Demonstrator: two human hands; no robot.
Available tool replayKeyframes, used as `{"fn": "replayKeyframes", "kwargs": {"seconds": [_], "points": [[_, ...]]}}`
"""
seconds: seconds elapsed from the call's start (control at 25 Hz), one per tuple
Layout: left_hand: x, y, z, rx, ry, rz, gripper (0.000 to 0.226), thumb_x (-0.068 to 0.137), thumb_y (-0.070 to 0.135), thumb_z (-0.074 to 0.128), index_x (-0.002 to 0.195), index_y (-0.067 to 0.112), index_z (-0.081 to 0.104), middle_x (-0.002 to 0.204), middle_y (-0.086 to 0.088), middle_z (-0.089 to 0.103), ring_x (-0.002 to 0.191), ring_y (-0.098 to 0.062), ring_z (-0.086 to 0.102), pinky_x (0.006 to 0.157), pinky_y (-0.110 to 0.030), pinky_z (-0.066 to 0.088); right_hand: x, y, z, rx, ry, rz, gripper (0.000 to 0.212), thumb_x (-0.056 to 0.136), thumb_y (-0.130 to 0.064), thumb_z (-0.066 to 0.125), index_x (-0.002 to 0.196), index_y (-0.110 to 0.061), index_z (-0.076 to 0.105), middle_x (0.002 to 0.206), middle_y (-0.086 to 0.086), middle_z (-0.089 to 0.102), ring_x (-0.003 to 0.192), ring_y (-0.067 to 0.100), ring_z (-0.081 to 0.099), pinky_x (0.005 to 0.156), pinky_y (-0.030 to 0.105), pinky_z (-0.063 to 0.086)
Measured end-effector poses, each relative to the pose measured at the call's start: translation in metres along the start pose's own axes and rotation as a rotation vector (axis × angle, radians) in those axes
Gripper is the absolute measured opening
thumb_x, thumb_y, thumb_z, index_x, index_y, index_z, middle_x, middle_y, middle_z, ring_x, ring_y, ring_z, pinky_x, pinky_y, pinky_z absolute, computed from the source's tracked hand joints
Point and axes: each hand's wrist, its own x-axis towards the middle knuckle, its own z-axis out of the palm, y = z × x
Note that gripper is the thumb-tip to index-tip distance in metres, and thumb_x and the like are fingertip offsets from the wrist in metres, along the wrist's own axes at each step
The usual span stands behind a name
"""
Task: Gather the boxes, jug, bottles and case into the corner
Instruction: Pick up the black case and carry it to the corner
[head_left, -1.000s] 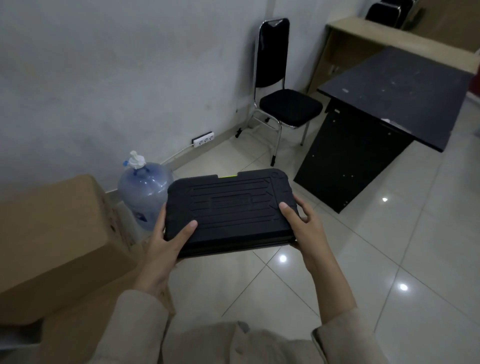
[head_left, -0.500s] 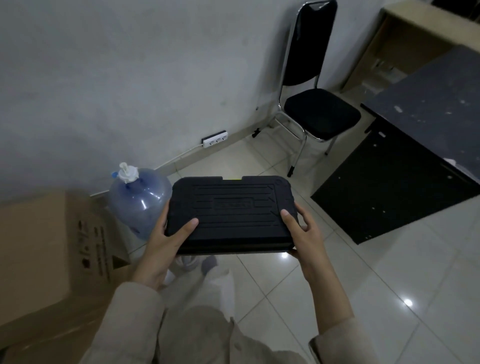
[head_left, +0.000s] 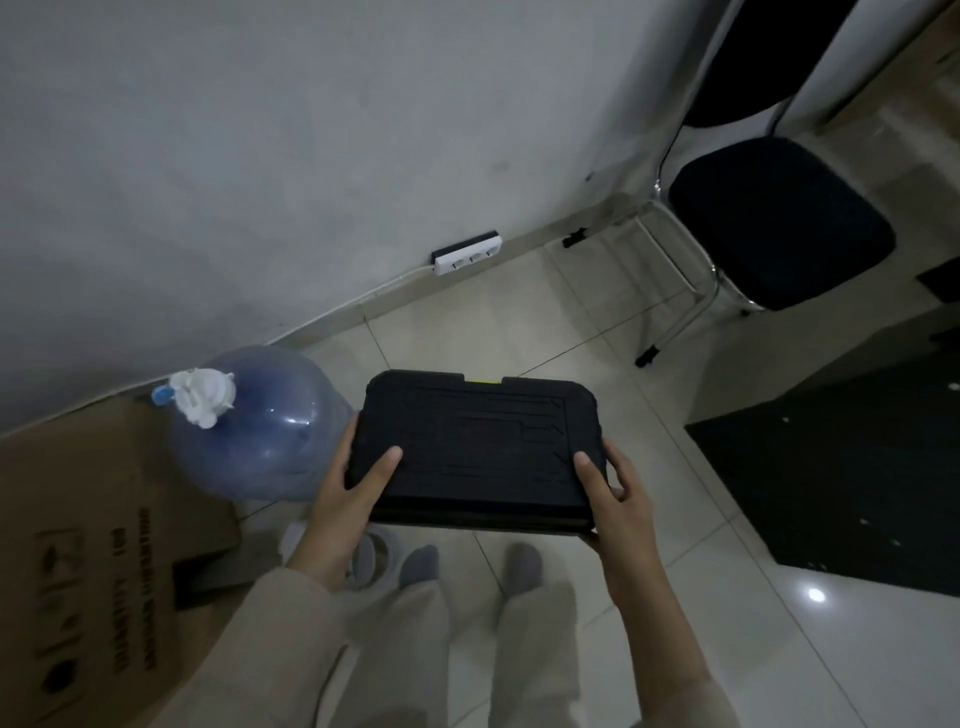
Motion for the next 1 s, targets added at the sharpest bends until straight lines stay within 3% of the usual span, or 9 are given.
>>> {"fn": "replayKeyframes", "kwargs": {"seconds": [0.08,0.2,0.32,0.44,0.52,0.76,1.0], "points": [[0.049,-0.033,0.014,0.019,0.045,-0.029,0.055,0.086,0.027,0.058,0.137,0.034,0.036,0.127,0.011,0.048,0.119,-0.009,0.046,0.103,-0.025,0.036,0.059,0.027,0.010,-0.023,0.000,0.043,0.043,0.085,-0.030,0.063,0.126,-0.035,0.052,0.100,0.011,0.064,0.091,0.024,0.066,0.079,0.042,0.057],[0.119,-0.090,0.032,0.059,0.063,-0.073,0.052,0.088,0.024,0.057,0.137,0.030,0.038,0.114,0.022,0.050,0.101,0.005,0.049,0.079,-0.004,0.037,0.139,0.079,0.020,-0.038,0.005,0.120,0.041,0.085,-0.030,0.063,0.125,-0.035,0.053,0.097,0.006,0.065,0.088,0.021,0.066,0.077,0.041,0.057],[0.190,-0.159,0.039,0.061,0.066,-0.154,0.058,0.086,0.030,0.059,0.139,0.032,0.035,0.120,0.017,0.049,0.108,-0.002,0.048,0.082,-0.010,0.038,0.217,0.143,0.031,-0.044,-0.003,0.205,0.045,0.085,-0.031,0.063,0.129,-0.032,0.050,0.097,-0.001,0.064,0.090,0.019,0.064,0.071,0.036,0.055],[0.257,-0.228,0.045,0.078,0.098,-0.188,0.062,0.083,0.034,0.063,0.139,0.033,0.036,0.130,0.011,0.049,0.118,-0.012,0.050,0.101,-0.034,0.045,0.291,0.201,0.042,-0.049,-0.011,0.261,0.047,0.086,-0.033,0.062,0.131,-0.032,0.048,0.114,0.002,0.059,0.096,0.018,0.061,0.066,0.032,0.053],[0.295,-0.267,0.049,0.073,0.118,-0.196,0.063,0.081,0.038,0.066,0.137,0.036,0.037,0.135,0.007,0.047,0.122,-0.017,0.048,0.104,-0.044,0.043,0.336,0.232,0.050,-0.050,-0.021,0.286,0.047,0.086,-0.035,0.061,0.131,-0.033,0.048,0.122,0.003,0.056,0.101,0.020,0.060,0.067,0.031,0.053],[0.367,-0.346,0.054,0.044,0.151,-0.238,0.069,0.079,0.041,0.067,0.139,0.039,0.033,0.141,0.007,0.043,0.124,-0.018,0.047,0.104,-0.046,0.043,0.430,0.305,0.073,-0.047,-0.076,0.280,0.044,0.089,-0.035,0.057,0.132,-0.034,0.047,0.128,0.002,0.054,0.106,0.020,0.058,0.071,0.032,0.055],[0.394,-0.372,0.037,0.073,0.106,-0.264,0.071,0.080,0.034,0.068,0.139,0.040,0.029,0.142,0.008,0.040,0.125,-0.015,0.046,0.106,-0.045,0.041,0.445,0.347,0.090,0.004,-0.103,0.234,0.043,0.094,-0.028,0.051,0.135,-0.033,0.042,0.127,0.001,0.053,0.110,0.019,0.057,0.093,0.046,0.051]]}}
